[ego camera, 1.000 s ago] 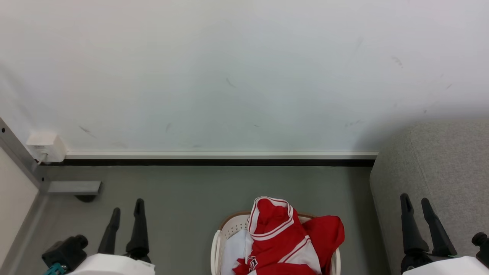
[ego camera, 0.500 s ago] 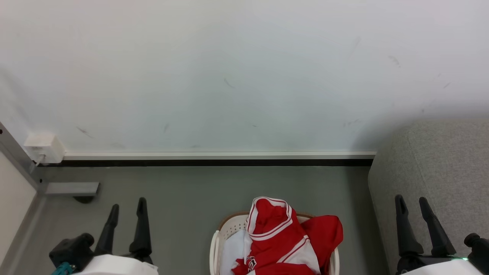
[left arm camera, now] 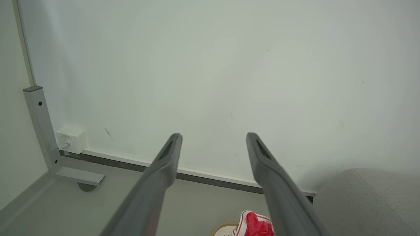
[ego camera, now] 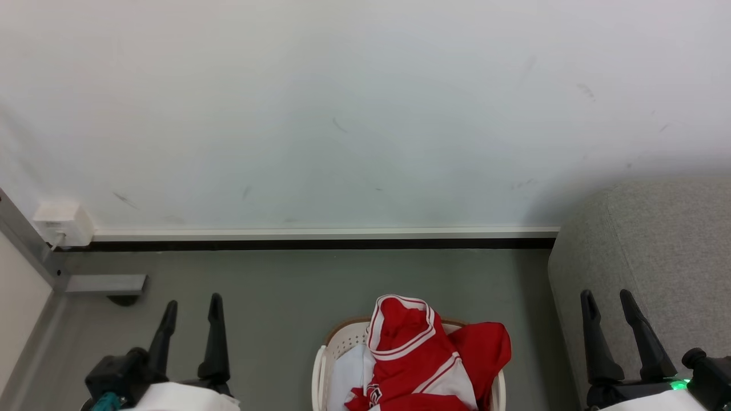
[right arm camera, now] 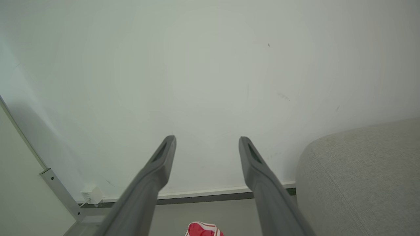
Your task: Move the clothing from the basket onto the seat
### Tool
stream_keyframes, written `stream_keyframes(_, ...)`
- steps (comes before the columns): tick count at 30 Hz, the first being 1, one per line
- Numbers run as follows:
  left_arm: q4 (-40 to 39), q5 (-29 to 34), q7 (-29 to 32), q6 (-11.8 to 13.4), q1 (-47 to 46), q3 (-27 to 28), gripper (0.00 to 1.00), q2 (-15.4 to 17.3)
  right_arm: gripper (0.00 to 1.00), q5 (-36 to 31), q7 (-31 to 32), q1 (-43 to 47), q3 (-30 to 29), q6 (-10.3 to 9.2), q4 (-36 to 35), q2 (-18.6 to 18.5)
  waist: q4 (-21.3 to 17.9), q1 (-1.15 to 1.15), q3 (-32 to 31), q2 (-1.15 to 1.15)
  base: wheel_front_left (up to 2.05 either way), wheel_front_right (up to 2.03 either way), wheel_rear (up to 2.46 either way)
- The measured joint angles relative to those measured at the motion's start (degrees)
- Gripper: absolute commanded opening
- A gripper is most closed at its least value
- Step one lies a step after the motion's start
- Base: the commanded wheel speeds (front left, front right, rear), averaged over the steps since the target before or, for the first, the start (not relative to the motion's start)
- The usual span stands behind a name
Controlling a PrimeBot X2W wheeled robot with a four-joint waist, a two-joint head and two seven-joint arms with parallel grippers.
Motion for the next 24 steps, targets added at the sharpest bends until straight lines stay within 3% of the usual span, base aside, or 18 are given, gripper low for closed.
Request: stream_keyframes(24, -0.53, 10.54, -2.54, -0.35, 0.21, 0.25, 1.0, -0.59, 1.0, -7.98, -2.53, 0.01, 1.01, 0.0, -1.34, 0.13, -0.6, 0.0, -0.42, 0.0, 0.0, 0.0, 0.0)
